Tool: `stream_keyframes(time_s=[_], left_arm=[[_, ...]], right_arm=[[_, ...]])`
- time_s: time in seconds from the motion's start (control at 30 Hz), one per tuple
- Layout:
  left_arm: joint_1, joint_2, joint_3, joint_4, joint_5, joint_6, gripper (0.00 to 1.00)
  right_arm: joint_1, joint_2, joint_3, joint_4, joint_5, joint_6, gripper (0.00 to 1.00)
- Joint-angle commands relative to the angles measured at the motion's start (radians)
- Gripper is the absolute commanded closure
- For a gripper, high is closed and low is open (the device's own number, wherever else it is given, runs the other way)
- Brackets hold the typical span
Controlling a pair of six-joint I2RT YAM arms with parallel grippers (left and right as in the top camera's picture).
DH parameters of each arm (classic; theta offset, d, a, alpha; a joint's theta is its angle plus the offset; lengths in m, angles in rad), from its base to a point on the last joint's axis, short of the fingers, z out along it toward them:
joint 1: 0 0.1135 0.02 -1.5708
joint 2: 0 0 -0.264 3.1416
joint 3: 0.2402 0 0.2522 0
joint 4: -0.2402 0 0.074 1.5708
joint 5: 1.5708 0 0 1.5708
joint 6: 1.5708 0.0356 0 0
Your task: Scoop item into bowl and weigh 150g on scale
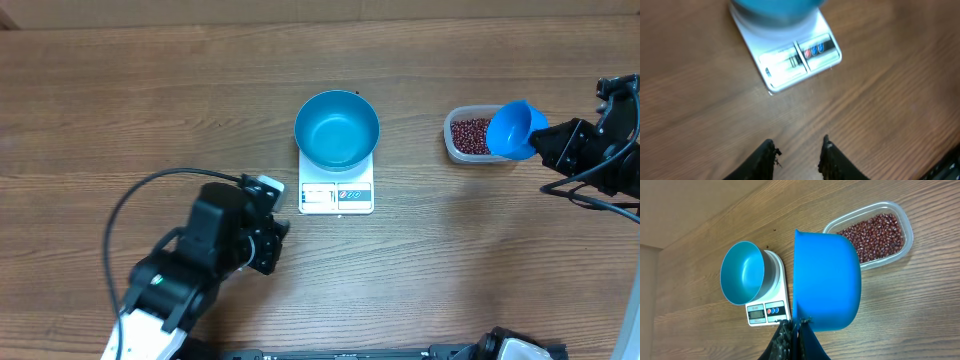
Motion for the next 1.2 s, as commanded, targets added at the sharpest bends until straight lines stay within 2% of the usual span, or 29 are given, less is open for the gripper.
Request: stream_keyframes(time_s=[0.0, 0.07, 0.13, 0.3, 0.43, 0.63, 0.77, 0.87, 0.93, 1.17], left_arm=[[-0.008, 0.048, -0.037, 0.037, 0.071, 0.050, 0.61], [-0.008, 0.091, -0.037, 0.057, 0.068, 0.092, 0.49], [-0.008, 0.117, -0.037, 0.087, 0.064, 0.098, 0.44], [-0.009, 0.129, -0.037, 0.119, 0.061, 0.097, 0.42], [-0.026, 0.129, -0.037, 0.108, 0.019, 0.097, 0.30], [-0.105, 0.129, -0.037, 0.107, -0.161, 0.101, 0.32], [-0.109, 0.130, -0.037, 0.103, -0.169, 0.101, 0.32], [-0.109, 0.130, -0.037, 0.102, -0.166, 0.100, 0.18], [-0.109, 0.130, -0.037, 0.102, -0.166, 0.101, 0.00], [-0.109, 0.130, -0.037, 0.102, -0.166, 0.100, 0.01]], right_arm=[[-0.003, -0.006, 0.024, 0.006, -0.005, -0.008, 0.96], [-0.003, -0.006, 0.024, 0.005, -0.005, -0.008, 0.96], [-0.003, -0.006, 0.024, 0.005, -0.005, -0.008, 0.96], [-0.003, -0.006, 0.024, 0.005, -0.005, -0.008, 0.96], [-0.003, -0.006, 0.024, 0.001, -0.005, -0.008, 0.96], [-0.003, -0.006, 0.024, -0.004, -0.005, -0.008, 0.96], [-0.003, -0.006, 0.024, -0.003, -0.005, -0.008, 0.96], [-0.003, -0.006, 0.024, -0.002, -0.005, -0.008, 0.96], [-0.003, -0.006, 0.024, -0.002, -0.005, -0.008, 0.96], [-0.003, -0.006, 0.024, -0.003, -0.005, -0.008, 0.96]])
